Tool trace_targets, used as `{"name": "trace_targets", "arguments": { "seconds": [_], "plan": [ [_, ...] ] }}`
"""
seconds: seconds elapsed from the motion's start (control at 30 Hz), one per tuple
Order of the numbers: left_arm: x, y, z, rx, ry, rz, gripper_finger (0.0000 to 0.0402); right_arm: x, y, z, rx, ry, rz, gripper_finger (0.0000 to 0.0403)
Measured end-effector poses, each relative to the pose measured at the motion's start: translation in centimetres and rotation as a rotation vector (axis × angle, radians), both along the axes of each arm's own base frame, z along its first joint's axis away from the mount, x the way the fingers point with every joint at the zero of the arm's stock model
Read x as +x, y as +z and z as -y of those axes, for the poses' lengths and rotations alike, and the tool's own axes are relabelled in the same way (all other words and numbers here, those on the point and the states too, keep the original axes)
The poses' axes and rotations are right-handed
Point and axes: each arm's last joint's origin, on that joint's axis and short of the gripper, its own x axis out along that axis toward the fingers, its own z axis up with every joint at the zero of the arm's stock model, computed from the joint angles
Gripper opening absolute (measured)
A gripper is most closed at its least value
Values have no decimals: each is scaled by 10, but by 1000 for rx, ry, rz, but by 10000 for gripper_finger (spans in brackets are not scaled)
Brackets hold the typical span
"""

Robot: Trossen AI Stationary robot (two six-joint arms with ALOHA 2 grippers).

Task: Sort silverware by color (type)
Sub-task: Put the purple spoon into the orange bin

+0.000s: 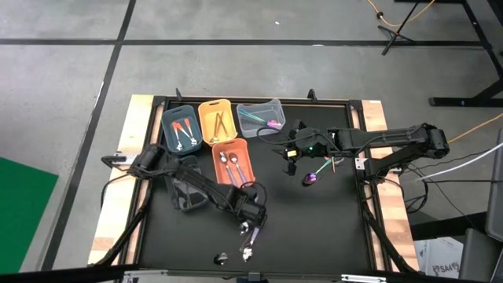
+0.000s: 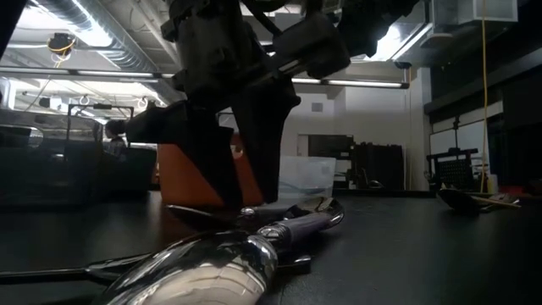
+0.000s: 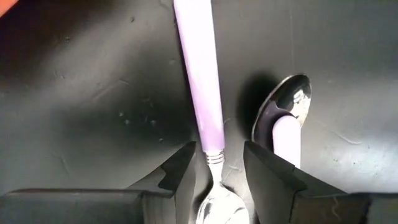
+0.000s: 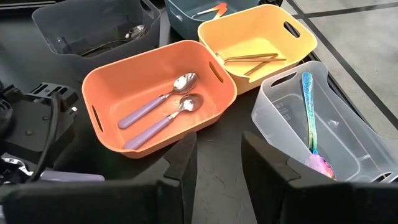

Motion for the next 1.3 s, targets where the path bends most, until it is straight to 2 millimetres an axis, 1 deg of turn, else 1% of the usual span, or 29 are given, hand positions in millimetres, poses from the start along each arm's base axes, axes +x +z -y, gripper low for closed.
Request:
{"name": "trace_targets", "arguments": {
  "seconds": [0.07, 0.23, 0.43, 0.53, 0.8, 0.9, 1.3],
  "plan": [
    [-1, 0, 2, 1, -4, -1, 128, 0, 0, 0, 0, 0, 0, 111],
    [0, -11, 6, -5, -9, -19, 128, 0, 0, 0, 0, 0, 0, 111],
    [0, -12, 6, 12, -4, -21, 125, 0, 0, 0, 0, -1, 0, 111],
    [0, -12, 6, 15, -3, -24, 111, 0, 0, 0, 0, 0, 0, 111],
    [-1, -13, 5, 19, -3, -34, 46, 0, 0, 0, 0, -1, 0, 111],
    [-1, -13, 5, 19, -3, -34, 29, 0, 0, 0, 0, 0, 0, 111],
    [-3, -12, 9, 19, -17, -40, 27, 0, 0, 0, 0, 0, 0, 111]
  ]
}}
